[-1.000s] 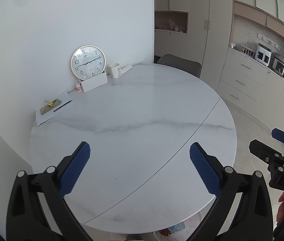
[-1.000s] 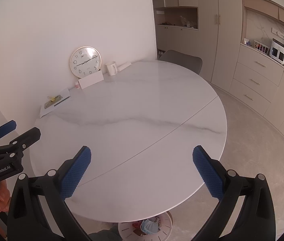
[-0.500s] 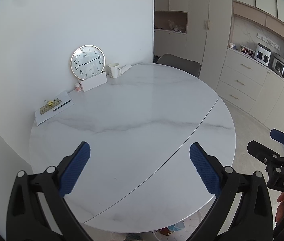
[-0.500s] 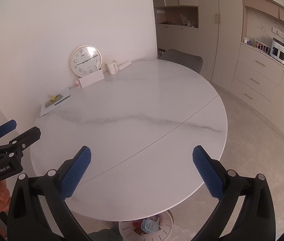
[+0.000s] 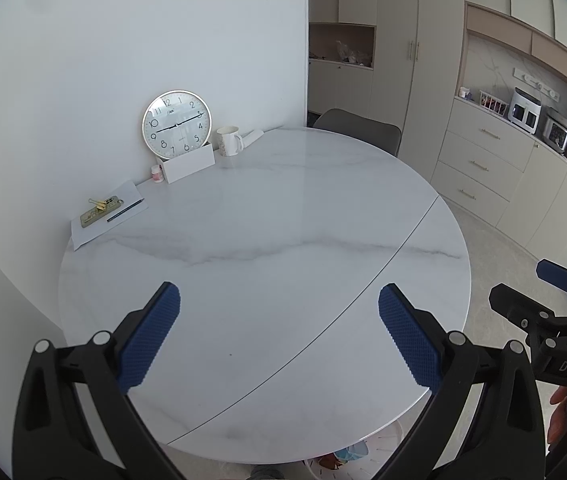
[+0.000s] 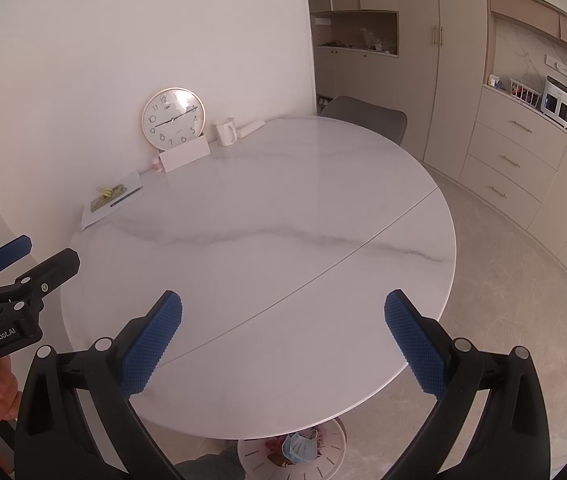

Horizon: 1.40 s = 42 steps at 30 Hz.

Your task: Collect trash

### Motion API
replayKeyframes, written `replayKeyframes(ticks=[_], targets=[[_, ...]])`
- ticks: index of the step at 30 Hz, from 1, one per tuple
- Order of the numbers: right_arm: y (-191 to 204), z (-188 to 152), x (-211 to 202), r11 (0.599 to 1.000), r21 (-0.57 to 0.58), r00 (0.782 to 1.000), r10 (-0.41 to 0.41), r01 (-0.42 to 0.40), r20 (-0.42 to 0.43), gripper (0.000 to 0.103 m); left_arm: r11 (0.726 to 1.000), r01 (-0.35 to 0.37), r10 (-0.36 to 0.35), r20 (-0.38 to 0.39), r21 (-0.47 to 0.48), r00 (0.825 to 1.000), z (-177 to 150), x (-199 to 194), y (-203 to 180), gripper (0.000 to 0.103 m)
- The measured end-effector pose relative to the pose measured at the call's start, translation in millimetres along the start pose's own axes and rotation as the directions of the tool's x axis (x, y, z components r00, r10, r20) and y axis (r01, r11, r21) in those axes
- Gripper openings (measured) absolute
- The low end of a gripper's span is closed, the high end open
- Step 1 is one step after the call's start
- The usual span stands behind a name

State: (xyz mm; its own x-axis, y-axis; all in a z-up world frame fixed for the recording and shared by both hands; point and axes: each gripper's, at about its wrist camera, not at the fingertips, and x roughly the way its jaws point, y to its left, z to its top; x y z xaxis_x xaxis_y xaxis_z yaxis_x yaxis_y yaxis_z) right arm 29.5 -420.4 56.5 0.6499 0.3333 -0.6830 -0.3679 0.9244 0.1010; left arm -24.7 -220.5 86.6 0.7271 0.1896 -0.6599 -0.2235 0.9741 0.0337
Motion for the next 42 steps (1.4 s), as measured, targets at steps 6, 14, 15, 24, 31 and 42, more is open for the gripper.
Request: replayKeyframes(ticks=[6,14,15,24,31,42], targets=[[2.3,-0.5,0.8,1.000,-0.002,1.000,0.000,0.000,-0.003,0.101,1.000,0.000,0.000,-0.001,-0.001,1.000,0.0,0.0,0.6,0.095],[3.8,-0.5,2.1,1.000,-0.005,1.000,0.000,0.000,-0.007,0.101,1.000,-0.005,0.005,-0.004,-0.004,1.000,0.5,0.3,3.4,0.095],[3.8,-0.5,2.1,1.000,-0.005,1.000,0.000,0.000,-0.007,0.101,1.000,-0.006,0.006,-0.004,-0.005,1.000,0.5,0.2,3.7,0.095],[2.7,-0.8,4.0,1.000,-0.011,1.000,0.002,-0.002,-0.012,0.101,1.000,-0.008,0.008,-0.010,-0.014,1.000,1.9,2.6,5.3,0.095],[1.5,-0.7,6.0,1.000,-0.017,1.000,0.004,-0.004,-0.018,0.101,1.000,0.003,-0.003,-0.017,-0.030,1.000,1.0,5.1,5.9,0.095],[1.4,-0.9,7.3,1.000,-0.024,1.000,0.003,-0.004,-0.023,0.101,0.998,-0.032,0.033,0.003,-0.058,0.999,-2.4,8.8,8.7,0.095]])
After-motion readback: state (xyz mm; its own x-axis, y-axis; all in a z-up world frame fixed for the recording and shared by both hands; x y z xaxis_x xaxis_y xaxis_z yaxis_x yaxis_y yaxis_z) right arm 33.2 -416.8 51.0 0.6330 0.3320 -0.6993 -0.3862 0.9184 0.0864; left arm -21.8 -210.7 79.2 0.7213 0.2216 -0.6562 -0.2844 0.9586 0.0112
